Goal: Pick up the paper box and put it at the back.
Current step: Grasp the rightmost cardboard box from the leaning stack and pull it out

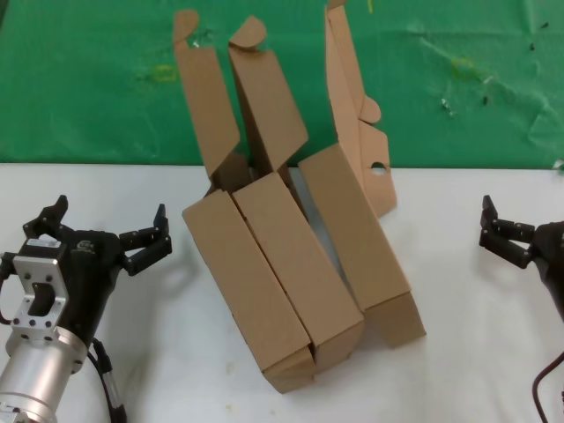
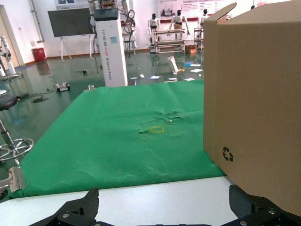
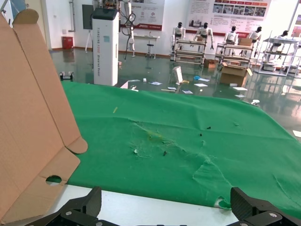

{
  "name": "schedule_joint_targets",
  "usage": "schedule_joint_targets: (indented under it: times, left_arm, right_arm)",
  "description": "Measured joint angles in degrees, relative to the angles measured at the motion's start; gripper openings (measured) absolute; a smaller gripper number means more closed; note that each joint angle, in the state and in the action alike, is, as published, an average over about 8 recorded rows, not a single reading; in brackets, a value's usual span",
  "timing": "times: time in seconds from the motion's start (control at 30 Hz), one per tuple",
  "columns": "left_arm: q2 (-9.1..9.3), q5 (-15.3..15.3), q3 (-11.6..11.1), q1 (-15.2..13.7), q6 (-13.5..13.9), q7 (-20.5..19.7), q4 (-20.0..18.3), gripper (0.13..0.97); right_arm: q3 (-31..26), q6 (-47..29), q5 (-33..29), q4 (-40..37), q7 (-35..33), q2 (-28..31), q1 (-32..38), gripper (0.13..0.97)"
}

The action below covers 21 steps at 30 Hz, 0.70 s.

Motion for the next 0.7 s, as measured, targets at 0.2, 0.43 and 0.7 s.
schedule_joint_targets:
  times: [0.2, 0.43, 0.7]
  left_arm:
    - [0.0, 0.0, 0.0, 0.0, 0.0, 0.0, 0.0, 0.966]
    - [0.0, 0.0, 0.0, 0.0, 0.0, 0.0, 0.0, 0.966]
    - [0.0, 0.0, 0.0, 0.0, 0.0, 0.0, 0.0, 0.966]
  right_arm:
    - [0.0, 0.0, 0.0, 0.0, 0.0, 0.0, 0.0, 0.966]
    - [0.0, 0.0, 0.0, 0.0, 0.0, 0.0, 0.0, 0.966]
    - [-0.1, 0.2, 0.03, 0.27, 0.03, 0.2, -0.11, 0.966]
